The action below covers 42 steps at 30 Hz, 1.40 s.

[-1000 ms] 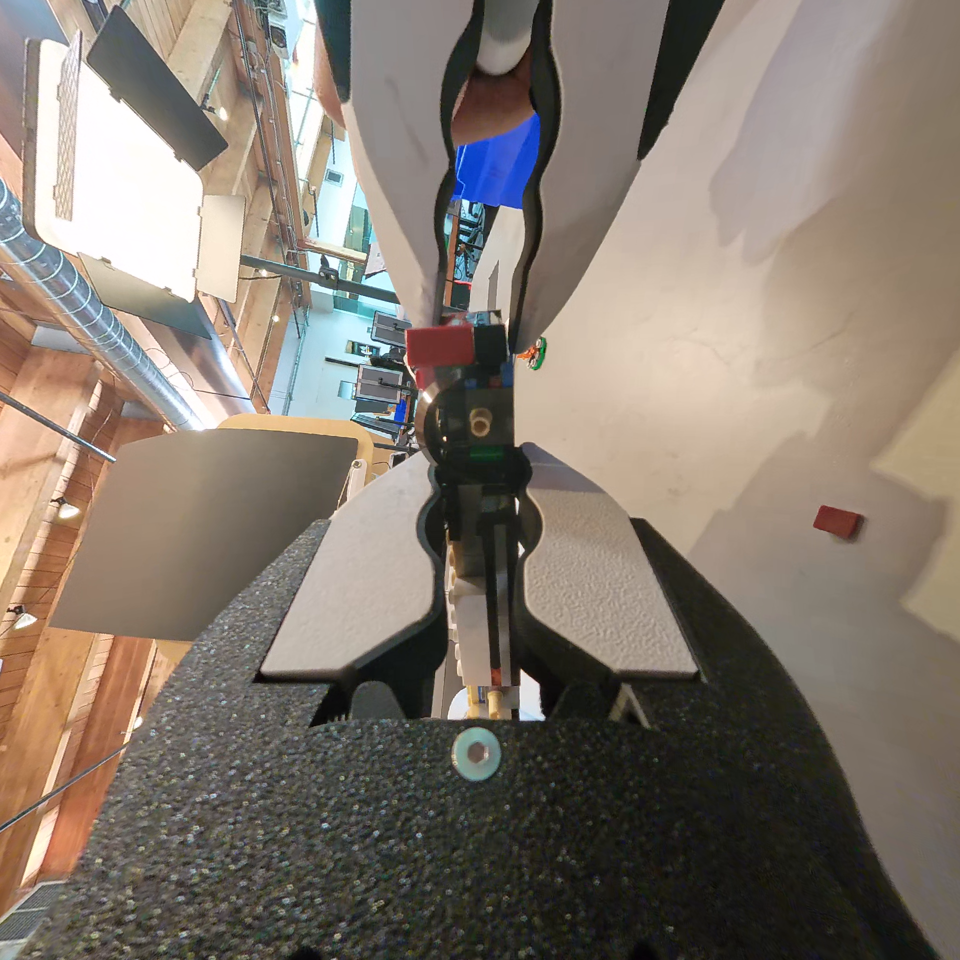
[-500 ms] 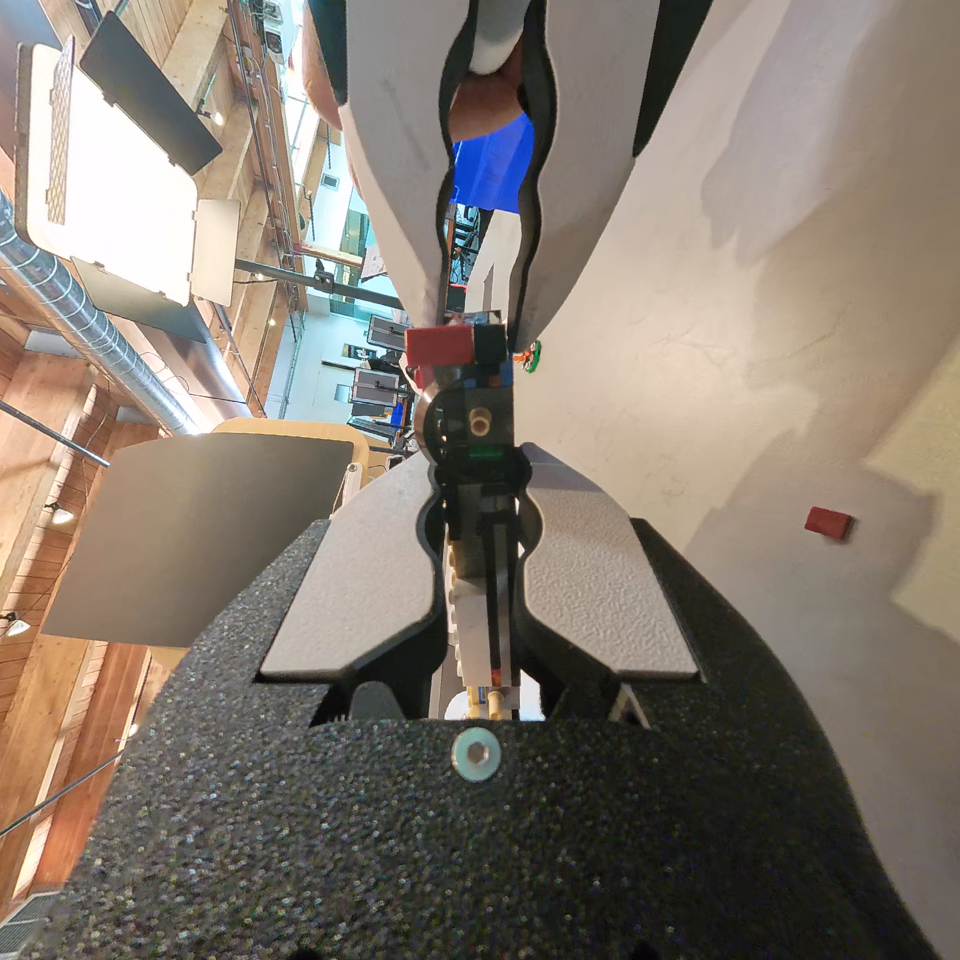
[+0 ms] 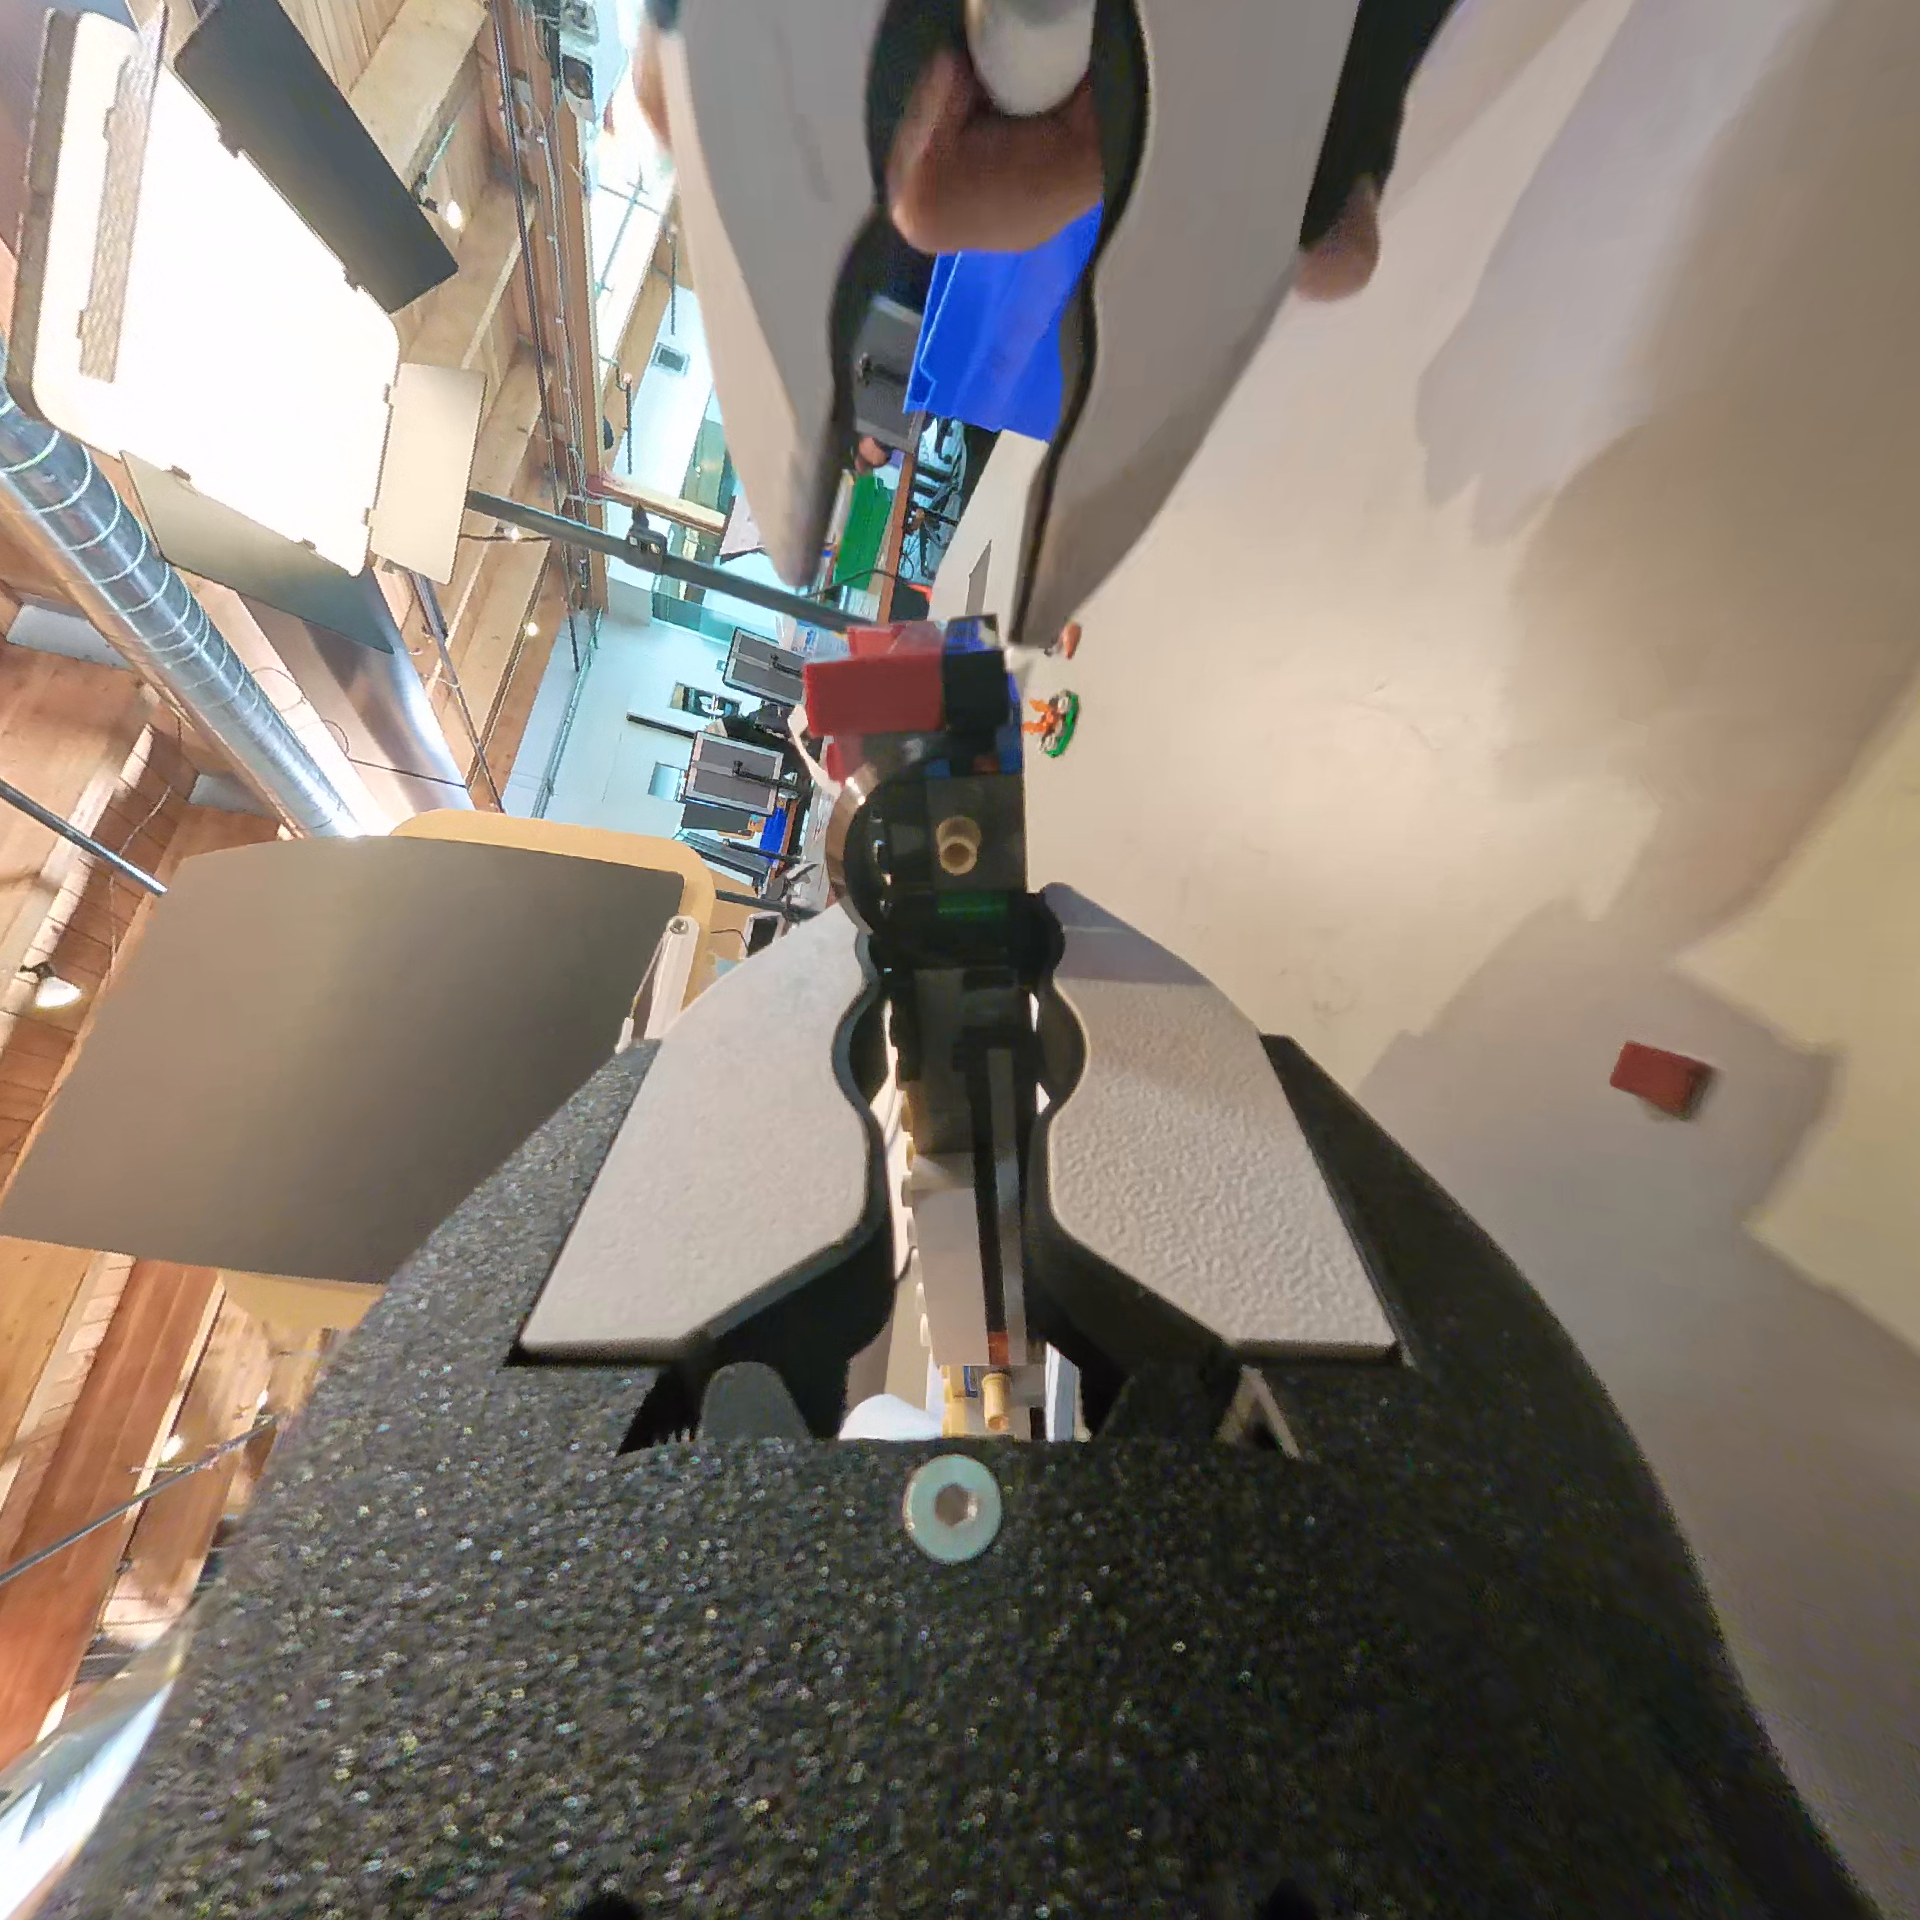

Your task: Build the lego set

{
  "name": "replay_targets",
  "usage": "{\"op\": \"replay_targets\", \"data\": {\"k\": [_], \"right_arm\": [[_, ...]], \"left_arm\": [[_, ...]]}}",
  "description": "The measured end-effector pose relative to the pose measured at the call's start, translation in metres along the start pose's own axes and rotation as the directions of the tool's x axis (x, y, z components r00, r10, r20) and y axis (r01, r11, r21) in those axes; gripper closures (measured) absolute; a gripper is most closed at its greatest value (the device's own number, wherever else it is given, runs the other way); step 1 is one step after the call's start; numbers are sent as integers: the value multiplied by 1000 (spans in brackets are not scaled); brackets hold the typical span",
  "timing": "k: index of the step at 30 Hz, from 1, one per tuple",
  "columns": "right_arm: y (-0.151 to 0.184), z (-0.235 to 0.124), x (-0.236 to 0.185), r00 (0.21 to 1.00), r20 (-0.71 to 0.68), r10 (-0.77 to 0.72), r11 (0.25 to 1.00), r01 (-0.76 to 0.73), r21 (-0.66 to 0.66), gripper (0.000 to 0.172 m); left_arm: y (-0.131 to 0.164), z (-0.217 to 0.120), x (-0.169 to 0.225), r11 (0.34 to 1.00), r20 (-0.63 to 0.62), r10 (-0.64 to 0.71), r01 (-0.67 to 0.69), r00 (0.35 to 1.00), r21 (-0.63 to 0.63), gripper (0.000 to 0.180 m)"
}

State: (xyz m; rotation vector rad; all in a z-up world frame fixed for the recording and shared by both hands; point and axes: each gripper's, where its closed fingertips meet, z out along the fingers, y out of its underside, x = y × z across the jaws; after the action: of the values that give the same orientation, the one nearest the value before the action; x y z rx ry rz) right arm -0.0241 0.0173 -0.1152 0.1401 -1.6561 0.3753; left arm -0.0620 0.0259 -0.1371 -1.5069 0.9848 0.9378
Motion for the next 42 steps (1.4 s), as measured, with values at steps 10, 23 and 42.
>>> {"op": "replay_targets", "data": {"k": [10,23,42], "right_arm": [[28,-4,-1,847,119,518,855,-510,-90,138],[23,-4,5,-234,197,952,-190,-957,-217,139],[23,3,16,-611,176,772,-612,-789,-57,138]], "left_arm": [[9,4,-4,999,56,25,-23,998,-36,157],[2,3,-22,962,267,260,-225,928,-154,157],[-9,3,-37,908,421,413,-329,808,-259,156]]}}
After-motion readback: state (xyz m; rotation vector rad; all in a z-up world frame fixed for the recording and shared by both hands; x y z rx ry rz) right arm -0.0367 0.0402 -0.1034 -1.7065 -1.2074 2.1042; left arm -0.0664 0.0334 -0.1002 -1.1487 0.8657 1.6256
